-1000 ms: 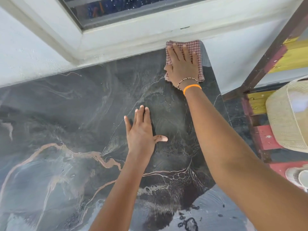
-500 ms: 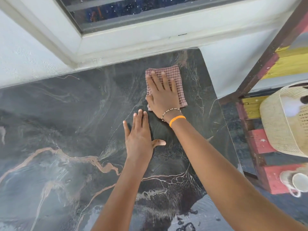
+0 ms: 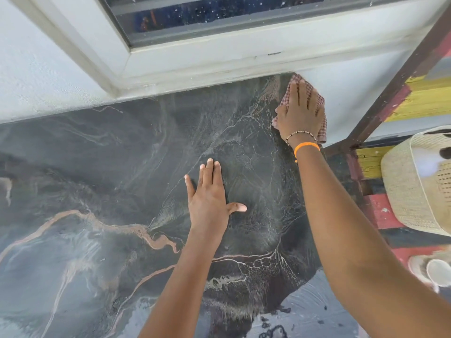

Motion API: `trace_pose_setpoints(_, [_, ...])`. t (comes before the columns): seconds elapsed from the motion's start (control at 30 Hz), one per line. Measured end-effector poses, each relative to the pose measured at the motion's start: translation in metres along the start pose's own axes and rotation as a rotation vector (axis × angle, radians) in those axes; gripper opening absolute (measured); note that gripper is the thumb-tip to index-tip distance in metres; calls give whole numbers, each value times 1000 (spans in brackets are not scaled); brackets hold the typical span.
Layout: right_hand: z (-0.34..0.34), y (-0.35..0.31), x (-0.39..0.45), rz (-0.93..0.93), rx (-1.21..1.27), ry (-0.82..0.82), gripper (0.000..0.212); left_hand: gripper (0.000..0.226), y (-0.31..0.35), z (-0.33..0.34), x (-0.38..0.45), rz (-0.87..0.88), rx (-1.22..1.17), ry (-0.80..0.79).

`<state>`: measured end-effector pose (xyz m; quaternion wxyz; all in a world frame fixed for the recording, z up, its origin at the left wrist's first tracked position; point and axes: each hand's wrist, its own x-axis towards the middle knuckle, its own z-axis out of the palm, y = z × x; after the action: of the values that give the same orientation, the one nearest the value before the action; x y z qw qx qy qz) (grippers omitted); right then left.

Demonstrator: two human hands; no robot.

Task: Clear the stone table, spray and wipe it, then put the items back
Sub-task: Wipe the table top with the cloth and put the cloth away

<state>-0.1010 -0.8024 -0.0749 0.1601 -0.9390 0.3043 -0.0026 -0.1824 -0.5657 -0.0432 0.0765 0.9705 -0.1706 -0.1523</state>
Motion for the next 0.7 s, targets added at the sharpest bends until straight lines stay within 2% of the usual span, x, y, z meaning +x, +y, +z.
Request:
trace_pose_setpoints(0.13, [11,-17,-35,-79,-57,-19,60,112,-10,3,-11,-9,-54,58])
trace_pose_setpoints(0.23, [24,-57,-53,-183,-77,-71,61,112,-29,7,-38,-64,-97,112])
trace_pose_setpoints(0.37, [44,-137,-93,-443,-47,-191,62,116,-58,11,-79,-158,-124,108])
trace_pose_setpoints(0.47, [55,-173,-138,-656,-97,-275,62,120,-73,13,-107,-222,-157,60])
trace_pose_setpoints(0.6, [54,-148,-176,-833,-131,-296,63,117,-77,23,-138,-191,-149,-17])
trace_pose_setpoints(0.7, [39,-94,-167,-730,-132,-230,63,117,-74,27,-151,-122,-130,-33])
